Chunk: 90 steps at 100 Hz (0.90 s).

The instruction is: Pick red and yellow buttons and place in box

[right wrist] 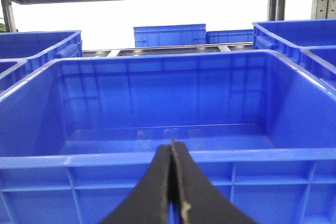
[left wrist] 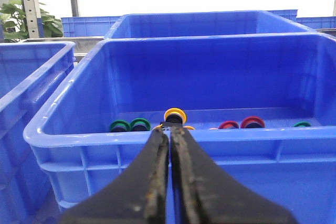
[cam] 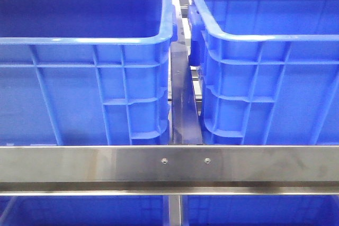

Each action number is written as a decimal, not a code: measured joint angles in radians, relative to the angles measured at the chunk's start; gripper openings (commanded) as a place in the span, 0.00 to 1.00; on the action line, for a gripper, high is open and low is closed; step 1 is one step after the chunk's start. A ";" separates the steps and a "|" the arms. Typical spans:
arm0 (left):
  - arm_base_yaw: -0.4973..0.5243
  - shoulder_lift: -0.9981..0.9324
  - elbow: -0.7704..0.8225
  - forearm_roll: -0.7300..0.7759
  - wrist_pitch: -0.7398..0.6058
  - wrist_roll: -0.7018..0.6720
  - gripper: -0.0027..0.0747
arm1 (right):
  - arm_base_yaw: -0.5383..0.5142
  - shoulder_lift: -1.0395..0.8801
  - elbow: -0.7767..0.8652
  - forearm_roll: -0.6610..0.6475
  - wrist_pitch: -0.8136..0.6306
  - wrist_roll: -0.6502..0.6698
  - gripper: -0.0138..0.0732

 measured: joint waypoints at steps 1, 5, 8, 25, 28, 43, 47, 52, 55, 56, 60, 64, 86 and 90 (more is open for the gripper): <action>0.000 0.000 0.000 0.000 0.000 0.000 0.01 | 0.000 0.000 0.000 0.000 0.000 0.000 0.08; 0.000 0.000 0.000 0.000 0.000 0.000 0.01 | 0.000 0.000 0.000 0.000 0.000 0.000 0.08; 0.000 0.000 0.000 0.000 0.000 0.000 0.01 | 0.000 0.000 0.000 0.000 0.000 0.000 0.08; 0.000 0.000 0.000 0.000 0.000 0.000 0.01 | 0.000 0.000 0.000 0.000 0.000 0.000 0.08; 0.000 0.000 0.000 0.000 0.000 0.000 0.01 | 0.000 0.000 0.000 0.000 0.000 0.000 0.08; 0.000 0.000 0.000 0.000 0.000 0.000 0.01 | 0.000 0.000 0.000 0.000 0.000 0.000 0.08; 0.000 0.000 0.000 0.000 0.000 0.000 0.01 | 0.000 0.000 0.000 0.000 0.000 0.000 0.08; 0.000 0.000 0.000 0.000 0.002 0.000 0.01 | 0.000 0.000 0.000 0.000 0.000 0.000 0.08; 0.000 0.000 -0.002 -0.002 0.008 0.000 0.01 | 0.000 0.000 0.000 0.000 0.000 0.000 0.08; 0.000 0.000 -0.005 -0.002 0.012 0.000 0.01 | 0.000 0.000 0.000 0.000 0.000 0.000 0.08; 0.000 0.000 -0.013 -0.006 0.029 0.000 0.01 | 0.000 0.000 0.000 0.000 0.000 0.000 0.08; 0.000 0.000 -0.028 -0.010 0.052 0.000 0.01 | 0.000 0.000 0.000 0.000 0.000 0.000 0.08; 0.000 0.064 -0.249 -0.026 0.228 0.000 0.01 | 0.000 0.000 0.000 0.000 0.000 0.000 0.08; 0.000 0.091 -0.291 -0.027 0.259 0.000 0.01 | 0.000 0.000 0.000 0.000 0.000 0.000 0.08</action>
